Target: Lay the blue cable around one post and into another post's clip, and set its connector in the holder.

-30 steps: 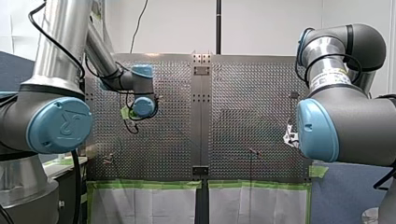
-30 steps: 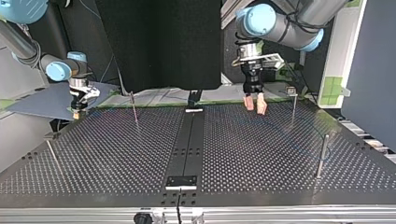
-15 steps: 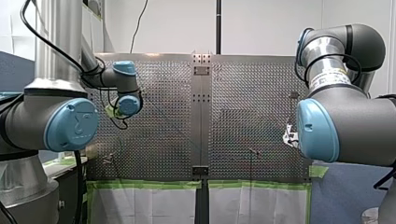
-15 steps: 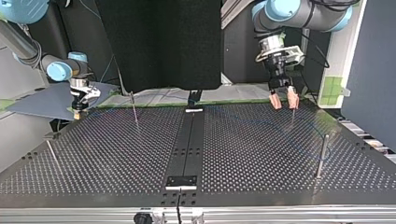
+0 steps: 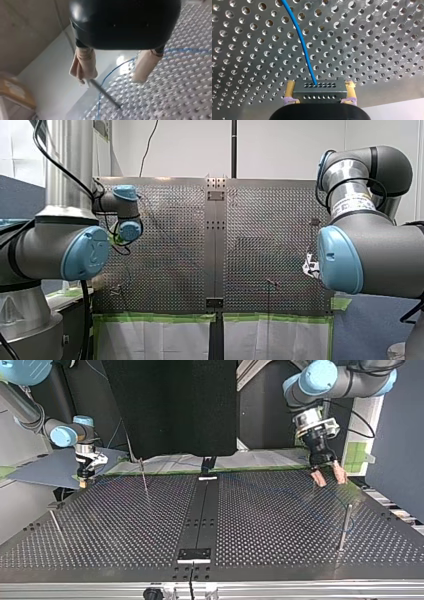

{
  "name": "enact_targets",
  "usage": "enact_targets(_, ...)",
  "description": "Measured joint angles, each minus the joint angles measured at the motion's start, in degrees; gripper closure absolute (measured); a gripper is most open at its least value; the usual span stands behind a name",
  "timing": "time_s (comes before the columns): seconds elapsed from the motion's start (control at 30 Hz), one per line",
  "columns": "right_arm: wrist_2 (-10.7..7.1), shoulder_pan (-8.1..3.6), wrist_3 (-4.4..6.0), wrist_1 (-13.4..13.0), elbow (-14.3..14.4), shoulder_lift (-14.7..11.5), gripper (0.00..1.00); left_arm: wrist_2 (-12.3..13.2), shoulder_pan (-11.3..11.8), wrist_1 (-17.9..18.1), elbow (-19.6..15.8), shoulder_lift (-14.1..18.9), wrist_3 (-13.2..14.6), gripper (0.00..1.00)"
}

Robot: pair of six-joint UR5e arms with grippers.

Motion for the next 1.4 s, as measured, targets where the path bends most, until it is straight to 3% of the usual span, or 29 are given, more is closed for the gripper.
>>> enact_targets(0.37,0.08,0.07,0.0,-0.02,0.0,0.0,1.0,2.9,5.2,-3.23,6.18,-2.89,-6.19,0.0)
enact_targets(0.73,0.08,0.23,0.0,-0.1,0.0,0.0,1.0,4.14,4.78,-6.63,11.74,-6.41,-12.17,0.0)
enact_targets(0.97,0.09,0.27,0.0,-0.14,0.0,0.0,1.0,2.9,4.63,-7.54,14.03,-7.7,-15.89,0.0)
enact_targets(1.4,0.09,0.34,0.0,-0.14,0.0,0.03,1.0,0.76,5.3,-10.9,18.44,-11.88,-15.06,0.0)
